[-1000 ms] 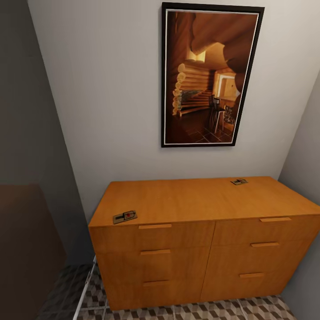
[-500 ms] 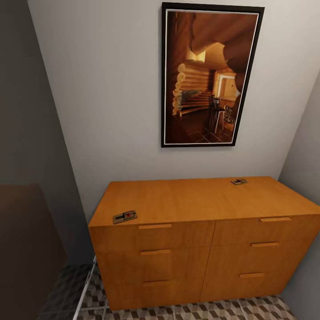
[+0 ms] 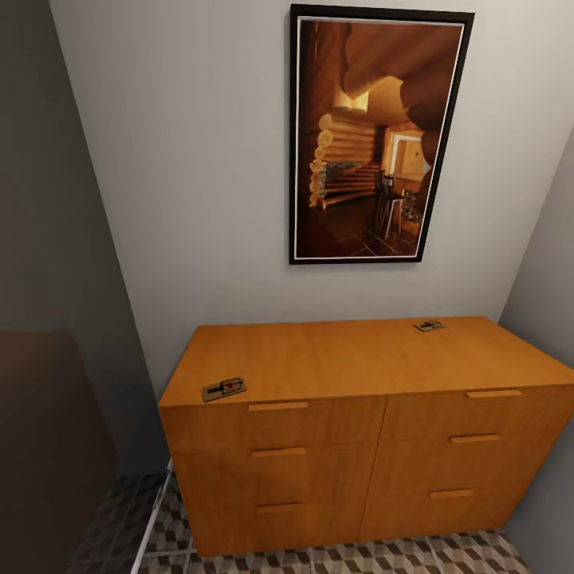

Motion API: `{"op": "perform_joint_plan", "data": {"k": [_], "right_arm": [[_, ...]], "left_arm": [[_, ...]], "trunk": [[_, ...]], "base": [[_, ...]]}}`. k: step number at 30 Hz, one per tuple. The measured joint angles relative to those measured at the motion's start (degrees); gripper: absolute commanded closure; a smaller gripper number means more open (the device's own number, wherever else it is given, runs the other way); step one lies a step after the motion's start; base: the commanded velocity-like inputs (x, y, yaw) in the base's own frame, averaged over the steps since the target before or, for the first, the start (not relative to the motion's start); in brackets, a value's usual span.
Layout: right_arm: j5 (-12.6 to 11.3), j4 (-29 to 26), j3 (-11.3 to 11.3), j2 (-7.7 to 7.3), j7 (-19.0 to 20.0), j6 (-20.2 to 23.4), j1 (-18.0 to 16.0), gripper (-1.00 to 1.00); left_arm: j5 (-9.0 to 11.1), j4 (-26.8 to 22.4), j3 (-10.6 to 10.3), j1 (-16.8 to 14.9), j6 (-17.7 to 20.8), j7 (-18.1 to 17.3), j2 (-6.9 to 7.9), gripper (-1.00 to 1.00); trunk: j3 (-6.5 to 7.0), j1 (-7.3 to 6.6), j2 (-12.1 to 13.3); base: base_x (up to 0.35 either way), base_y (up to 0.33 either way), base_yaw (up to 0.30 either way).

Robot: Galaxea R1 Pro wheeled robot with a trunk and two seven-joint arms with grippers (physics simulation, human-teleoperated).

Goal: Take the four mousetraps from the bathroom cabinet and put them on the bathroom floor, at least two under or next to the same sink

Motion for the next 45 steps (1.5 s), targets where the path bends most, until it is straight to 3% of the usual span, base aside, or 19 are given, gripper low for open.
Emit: {"op": "perform_joint_plan", "data": {"k": [8,16,19,23,34,45], "right_arm": [[0.2,0.0,0.0,0.0,0.0,-0.2,0.0,-1.0],[2.2,0.0,0.0,0.0,0.0,-0.2,0.0,-1.0],[1.7,-0.9,-0.1,0.15,0.1,0.6,0.9,-1.0],[1.7,-2.1,-0.1,0.15,0.0,1.9,1.7,-1.0],[2.7,-0.6,0.1,-0.3,0.3,-1.0,1.3,-1.0],[2.8,0.1,0.1,-0.45,0.4,-0.3,1.2,-1.0]], "left_arm": [[0.0,0.0,0.0,0.0,0.0,0.0,-0.05,-1.0],[0.0,0.0,0.0,0.0,0.0,0.0,-0.08,-1.0],[0.1,-1.0,-0.2,-0.2,1.0,-0.6,0.73,-1.0],[0.0,-1.4,-0.3,-0.2,1.7,-0.6,0.73,-1.0],[0.1,0.0,-0.2,0.9,-1.2,0.3,0.61,-1.0],[0.1,0.2,-0.2,1.0,-1.5,0.3,0.6,-1.0]], "trunk": [[0.0,0.0,0.0],[0.0,0.0,0.0],[0.0,0.0,0.0],[0.0,0.0,0.0],[0.0,0.0,0.0],[0.0,0.0,0.0]], "base": [[0.0,0.0,0.0],[0.0,0.0,0.0],[0.0,0.0,0.0],[0.0,0.0,0.0],[0.0,0.0,0.0],[0.0,0.0,0.0]]}}
